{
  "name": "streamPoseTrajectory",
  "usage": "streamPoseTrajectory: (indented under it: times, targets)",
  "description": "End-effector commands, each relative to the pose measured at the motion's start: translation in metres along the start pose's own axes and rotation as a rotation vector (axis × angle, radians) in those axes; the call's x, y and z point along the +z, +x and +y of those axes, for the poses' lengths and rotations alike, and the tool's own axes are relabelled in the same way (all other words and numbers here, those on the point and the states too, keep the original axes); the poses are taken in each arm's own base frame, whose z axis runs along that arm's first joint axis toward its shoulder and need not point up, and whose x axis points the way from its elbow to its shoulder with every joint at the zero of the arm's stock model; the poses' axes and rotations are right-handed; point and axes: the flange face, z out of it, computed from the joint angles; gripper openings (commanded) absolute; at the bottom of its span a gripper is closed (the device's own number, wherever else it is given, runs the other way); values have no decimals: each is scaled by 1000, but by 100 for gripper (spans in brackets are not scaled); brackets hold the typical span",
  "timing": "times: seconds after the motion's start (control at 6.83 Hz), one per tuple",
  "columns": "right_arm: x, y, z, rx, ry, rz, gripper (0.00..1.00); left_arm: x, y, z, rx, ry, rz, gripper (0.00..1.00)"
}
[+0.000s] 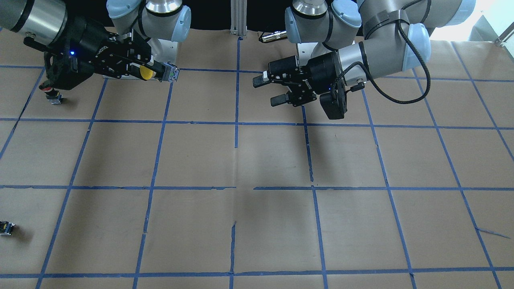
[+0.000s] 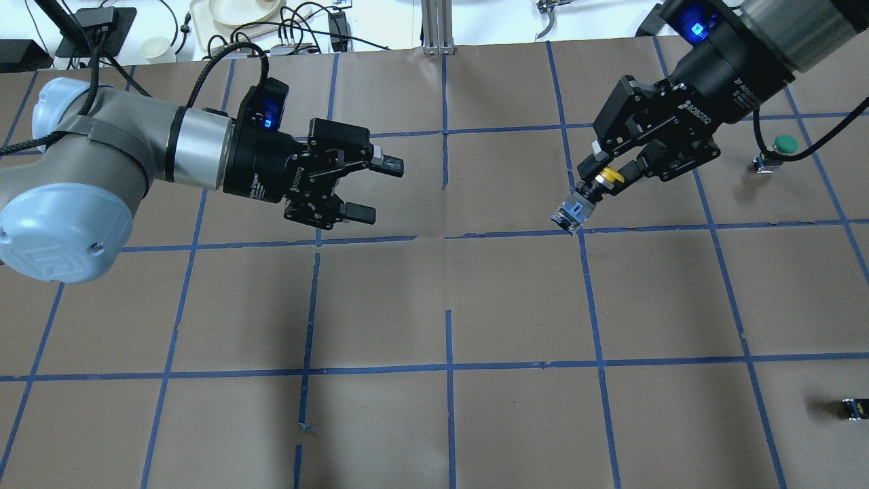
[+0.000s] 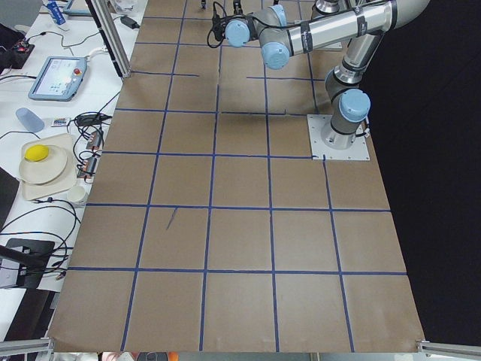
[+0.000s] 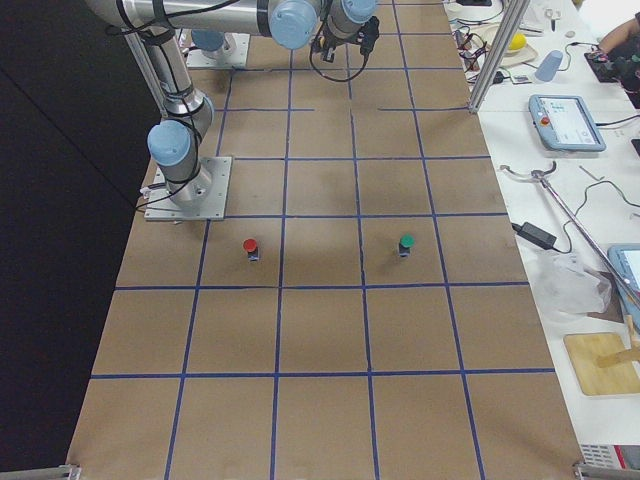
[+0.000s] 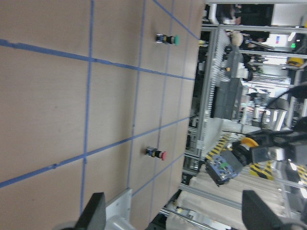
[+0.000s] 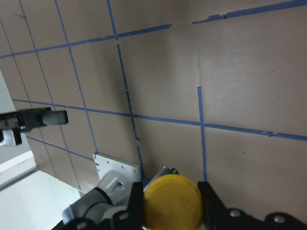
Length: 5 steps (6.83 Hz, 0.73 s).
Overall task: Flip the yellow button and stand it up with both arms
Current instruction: 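Rotate the yellow button upright with the right gripper while the left arm withdraws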
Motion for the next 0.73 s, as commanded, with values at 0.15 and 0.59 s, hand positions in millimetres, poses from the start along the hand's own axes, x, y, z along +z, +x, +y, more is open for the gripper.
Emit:
streamPoseTrajectory:
  times: [0.15, 0.59]
  targets:
    - [7, 35, 15, -468, -127, 246, 21, -22, -14, -4, 73, 72, -456, 100]
    - [37, 78, 8, -967, -275, 382, 22, -42, 53, -32, 244, 119, -884, 100]
